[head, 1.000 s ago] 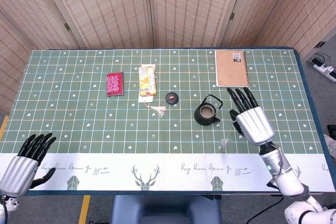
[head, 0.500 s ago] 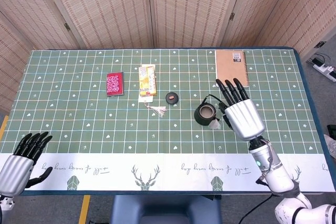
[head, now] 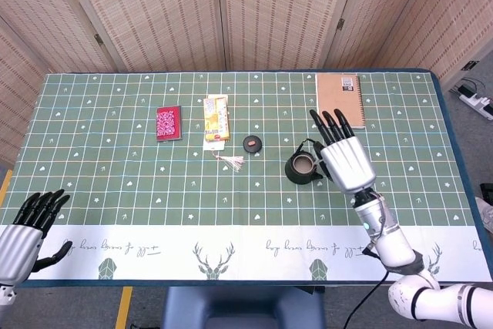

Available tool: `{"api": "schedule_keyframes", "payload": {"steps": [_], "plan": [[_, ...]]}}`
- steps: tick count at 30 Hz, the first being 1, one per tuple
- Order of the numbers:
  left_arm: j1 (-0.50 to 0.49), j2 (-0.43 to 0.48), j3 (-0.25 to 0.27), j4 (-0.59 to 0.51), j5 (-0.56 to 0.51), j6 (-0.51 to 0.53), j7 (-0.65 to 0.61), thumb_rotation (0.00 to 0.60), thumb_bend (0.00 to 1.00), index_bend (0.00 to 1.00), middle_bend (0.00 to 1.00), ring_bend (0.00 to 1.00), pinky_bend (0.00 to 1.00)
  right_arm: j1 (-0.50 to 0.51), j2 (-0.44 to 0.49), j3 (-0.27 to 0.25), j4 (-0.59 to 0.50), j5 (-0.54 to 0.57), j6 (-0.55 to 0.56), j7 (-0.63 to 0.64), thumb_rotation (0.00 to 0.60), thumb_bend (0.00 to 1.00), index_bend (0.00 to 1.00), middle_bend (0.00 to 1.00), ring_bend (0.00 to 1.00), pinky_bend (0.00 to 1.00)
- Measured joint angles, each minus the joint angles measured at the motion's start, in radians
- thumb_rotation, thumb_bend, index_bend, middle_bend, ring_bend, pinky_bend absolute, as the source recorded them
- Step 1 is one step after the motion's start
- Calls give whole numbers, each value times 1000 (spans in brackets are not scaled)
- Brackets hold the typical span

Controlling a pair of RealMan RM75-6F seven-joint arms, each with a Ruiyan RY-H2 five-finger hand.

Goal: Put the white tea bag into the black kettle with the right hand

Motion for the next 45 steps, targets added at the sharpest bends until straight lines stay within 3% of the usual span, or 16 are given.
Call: {"api": "schedule_keyframes", "payload": {"steps": [15,45], "plan": [[-1,4,-3,4,-10,-6,-13,600,281,0,0,36,34,57,-70,-7,92,60,-31,-4,600,397,578,0,0,0],[-2,6,-10,-5,-21,-9,-12,600,281,0,0,37,33,131,-113,-1,147,163,-53,-30,600,397,581,0,0,0]]}}
